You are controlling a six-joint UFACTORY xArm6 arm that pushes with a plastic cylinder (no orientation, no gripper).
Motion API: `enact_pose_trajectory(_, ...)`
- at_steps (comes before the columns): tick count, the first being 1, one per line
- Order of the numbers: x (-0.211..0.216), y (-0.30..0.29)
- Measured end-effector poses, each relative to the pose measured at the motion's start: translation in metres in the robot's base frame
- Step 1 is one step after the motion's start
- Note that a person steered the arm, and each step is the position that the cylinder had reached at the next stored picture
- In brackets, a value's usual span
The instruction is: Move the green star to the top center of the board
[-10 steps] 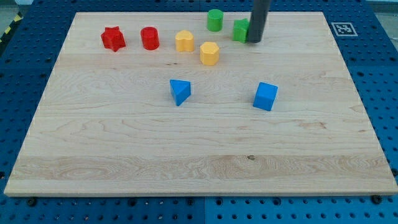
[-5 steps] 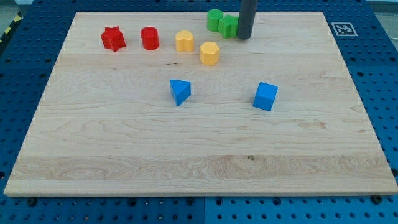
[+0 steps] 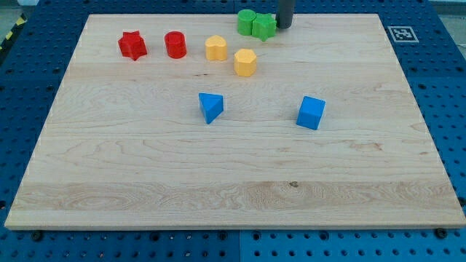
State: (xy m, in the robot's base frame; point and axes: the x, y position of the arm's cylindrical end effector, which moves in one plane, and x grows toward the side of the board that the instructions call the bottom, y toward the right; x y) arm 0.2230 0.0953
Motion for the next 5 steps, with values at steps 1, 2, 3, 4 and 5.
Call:
enact_pose_trajectory(1,-0.001,-0.017)
enact_pose_trajectory(2,-0.006,-0.033)
enact_pose_trajectory(3,-0.009,-0.036)
enact_pose_trajectory(4,-0.011,-0.041)
enact_pose_trajectory(5,-0.011,-0.046)
